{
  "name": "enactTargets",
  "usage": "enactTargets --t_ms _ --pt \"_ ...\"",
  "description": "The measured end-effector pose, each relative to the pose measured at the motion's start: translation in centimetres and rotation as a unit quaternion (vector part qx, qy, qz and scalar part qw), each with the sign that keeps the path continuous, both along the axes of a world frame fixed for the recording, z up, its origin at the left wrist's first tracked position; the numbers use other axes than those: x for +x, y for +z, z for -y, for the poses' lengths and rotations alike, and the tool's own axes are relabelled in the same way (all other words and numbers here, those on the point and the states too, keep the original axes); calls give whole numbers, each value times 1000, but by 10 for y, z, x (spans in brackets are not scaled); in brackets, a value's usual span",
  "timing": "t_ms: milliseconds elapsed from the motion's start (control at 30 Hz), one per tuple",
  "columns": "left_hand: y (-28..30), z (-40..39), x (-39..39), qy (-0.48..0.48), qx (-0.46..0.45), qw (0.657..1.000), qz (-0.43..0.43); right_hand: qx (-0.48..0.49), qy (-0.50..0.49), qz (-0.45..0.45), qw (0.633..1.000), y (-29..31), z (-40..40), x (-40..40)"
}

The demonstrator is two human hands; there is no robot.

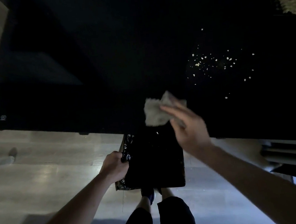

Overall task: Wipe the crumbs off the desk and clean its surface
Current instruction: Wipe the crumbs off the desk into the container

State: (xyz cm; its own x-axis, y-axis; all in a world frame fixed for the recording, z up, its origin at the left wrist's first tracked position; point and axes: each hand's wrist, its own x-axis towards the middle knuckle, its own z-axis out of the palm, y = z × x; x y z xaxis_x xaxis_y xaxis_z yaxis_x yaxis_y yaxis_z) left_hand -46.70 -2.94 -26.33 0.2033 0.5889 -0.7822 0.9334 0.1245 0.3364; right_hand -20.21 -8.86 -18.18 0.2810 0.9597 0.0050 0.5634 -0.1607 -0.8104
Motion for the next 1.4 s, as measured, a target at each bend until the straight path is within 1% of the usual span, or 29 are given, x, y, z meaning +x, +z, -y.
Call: enactTargets --t_ms 67,133,233,300,333,467,567,633,733,833,900,967,1033,1100,1167,1233,1300,1400 --pt "0 2 -2 -2 3 1000 3 4 -55 13 998 -2 -17 24" --pt "0 4 -3 -6 8 1000 7 -23 -71 29 997 -8 -23 42" --pt "0 5 -3 -26 21 999 4 -77 -49 79 993 -24 -9 41" --pt "-1 5 -3 -36 29 999 7 -83 -23 126 988 -33 10 24" --pt "0 5 -3 -37 29 999 8 -81 -15 134 988 -35 20 13" --pt "3 7 0 -31 16 999 10 -76 36 95 992 -41 57 -29" --pt "7 9 0 -25 14 1000 10 -91 60 31 994 -30 79 -57" --pt "7 10 0 -22 15 1000 12 -79 62 -14 995 -17 84 -65" --pt "4 11 0 -24 8 1000 17 -40 12 -22 999 -3 71 -50" --pt "3 12 5 -31 4 999 25 -43 -69 -3 997 1 40 -6" --pt "2 14 11 -33 4 999 31 -39 -99 25 994 -4 19 28" --pt "1 16 17 -37 11 999 34 -53 -112 60 991 -13 2 57" --pt "1 17 24 -38 14 999 37 -92 -123 86 984 -25 -8 70" --pt "1 19 32 -41 15 998 41 -112 -108 116 981 -34 -8 65" --pt "2 22 40 -41 14 998 44 -86 -73 142 983 -39 3 49" --pt "2 26 46 -39 16 998 36 -67 -37 142 987 -41 26 32" --pt "3 30 52 -38 16 999 20 -70 8 121 990 -37 53 18" --pt "6 35 62 -33 13 999 7 -88 65 44 993 -26 90 9"
